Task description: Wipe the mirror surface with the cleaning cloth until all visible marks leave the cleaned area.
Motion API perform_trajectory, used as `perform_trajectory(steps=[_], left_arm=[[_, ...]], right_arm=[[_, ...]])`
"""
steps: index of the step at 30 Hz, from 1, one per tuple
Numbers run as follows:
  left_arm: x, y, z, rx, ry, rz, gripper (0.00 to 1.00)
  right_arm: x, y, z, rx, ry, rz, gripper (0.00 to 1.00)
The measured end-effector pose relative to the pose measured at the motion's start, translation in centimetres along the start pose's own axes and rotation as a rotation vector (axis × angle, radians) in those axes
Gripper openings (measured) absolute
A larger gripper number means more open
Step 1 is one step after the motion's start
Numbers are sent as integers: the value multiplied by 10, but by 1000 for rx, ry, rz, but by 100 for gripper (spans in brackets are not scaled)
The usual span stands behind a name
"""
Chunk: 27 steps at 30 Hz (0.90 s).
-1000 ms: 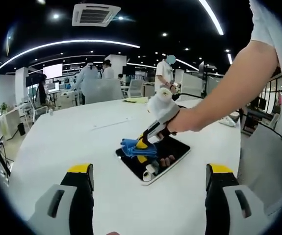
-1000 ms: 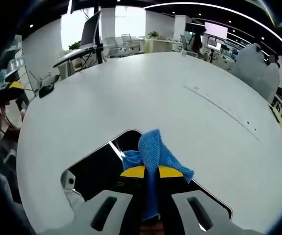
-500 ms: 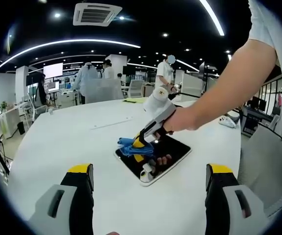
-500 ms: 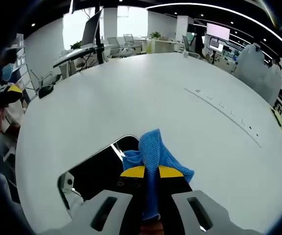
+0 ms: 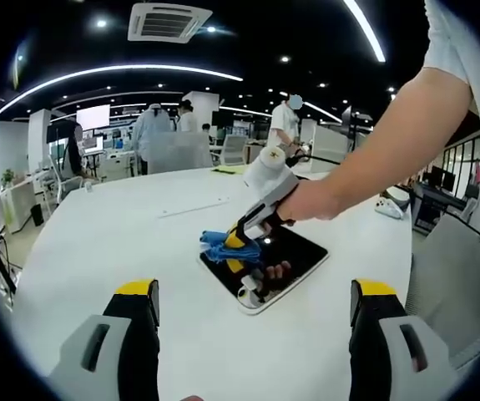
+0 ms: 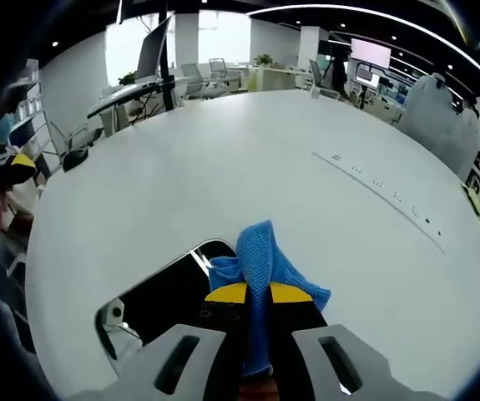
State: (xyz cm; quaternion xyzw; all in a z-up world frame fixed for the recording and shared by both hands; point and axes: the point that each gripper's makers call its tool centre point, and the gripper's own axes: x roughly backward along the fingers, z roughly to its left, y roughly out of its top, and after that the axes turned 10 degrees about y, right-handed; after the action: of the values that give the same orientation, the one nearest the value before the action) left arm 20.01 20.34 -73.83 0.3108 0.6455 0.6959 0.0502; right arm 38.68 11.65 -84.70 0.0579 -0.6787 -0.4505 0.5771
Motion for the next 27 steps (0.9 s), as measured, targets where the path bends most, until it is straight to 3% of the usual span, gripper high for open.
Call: perform_trajectory(steps=[27], left_arm=[[0, 3, -2, -4, -4, -6, 96]], right_arm=[[0, -1, 11, 5, -5, -15, 3]])
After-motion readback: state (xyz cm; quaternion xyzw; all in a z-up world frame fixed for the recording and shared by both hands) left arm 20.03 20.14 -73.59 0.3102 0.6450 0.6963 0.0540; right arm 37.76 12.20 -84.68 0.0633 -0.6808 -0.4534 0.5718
